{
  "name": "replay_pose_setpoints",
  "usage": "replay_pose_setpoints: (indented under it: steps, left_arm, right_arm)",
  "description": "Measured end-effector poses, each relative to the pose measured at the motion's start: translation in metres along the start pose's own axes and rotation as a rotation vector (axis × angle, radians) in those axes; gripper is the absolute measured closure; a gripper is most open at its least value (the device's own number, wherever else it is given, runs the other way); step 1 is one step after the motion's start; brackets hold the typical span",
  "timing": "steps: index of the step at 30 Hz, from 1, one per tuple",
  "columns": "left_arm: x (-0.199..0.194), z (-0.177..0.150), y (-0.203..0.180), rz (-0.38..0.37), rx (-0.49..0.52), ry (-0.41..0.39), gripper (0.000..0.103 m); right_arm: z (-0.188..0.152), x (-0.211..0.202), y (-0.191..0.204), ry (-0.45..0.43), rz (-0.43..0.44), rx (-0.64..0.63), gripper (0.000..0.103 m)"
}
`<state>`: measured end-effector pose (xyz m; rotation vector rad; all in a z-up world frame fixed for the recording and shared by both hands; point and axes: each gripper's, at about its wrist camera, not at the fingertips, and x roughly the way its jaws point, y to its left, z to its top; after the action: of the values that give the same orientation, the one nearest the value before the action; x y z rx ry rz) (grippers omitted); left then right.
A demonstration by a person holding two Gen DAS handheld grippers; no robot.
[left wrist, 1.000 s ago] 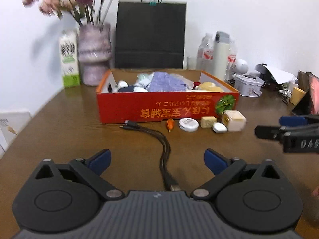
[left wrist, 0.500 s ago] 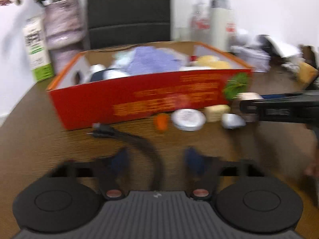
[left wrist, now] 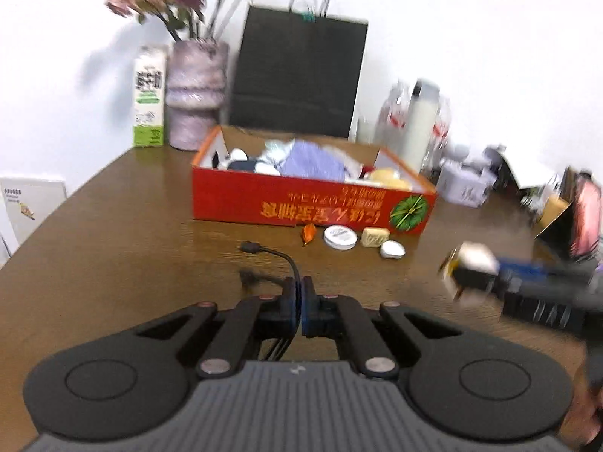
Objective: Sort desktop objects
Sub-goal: 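Grasp the cream square plug with the right tool while the left tool grasps the black cable, then carry plug and cable into the cardboard box and open both tools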
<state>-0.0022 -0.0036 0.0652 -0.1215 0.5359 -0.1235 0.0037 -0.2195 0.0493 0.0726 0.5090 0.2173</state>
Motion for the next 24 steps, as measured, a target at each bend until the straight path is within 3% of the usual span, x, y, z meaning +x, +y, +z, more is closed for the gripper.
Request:
replay_pose_setpoints:
  steps: [6, 13, 18, 24]
  left_arm:
    - [-0.064, -0.006, -0.007, -0.014, 0.014, -0.076, 0.100]
    - [-0.098, -0.004, -0.018, -0.055, 0.029, -0.138, 0.100]
    - [-0.102, 0.013, -0.012, -0.084, 0.007, -0.162, 0.100]
    - [-0.070, 0.078, 0.002, -0.195, -0.018, -0.164, 0.100]
  right_arm:
    - [-0.028, -0.045, 0.024, 0.021, 0.031, -0.018, 0.053]
    - [-0.033, -0.090, 0.035, -0.023, 0.029, -0.032, 0.053]
    - [-0.015, -0.108, 0.031, -0.087, 0.030, -0.029, 0.053]
    - [0.045, -0.096, 0.021, -0.167, 0.036, -0.059, 0.053]
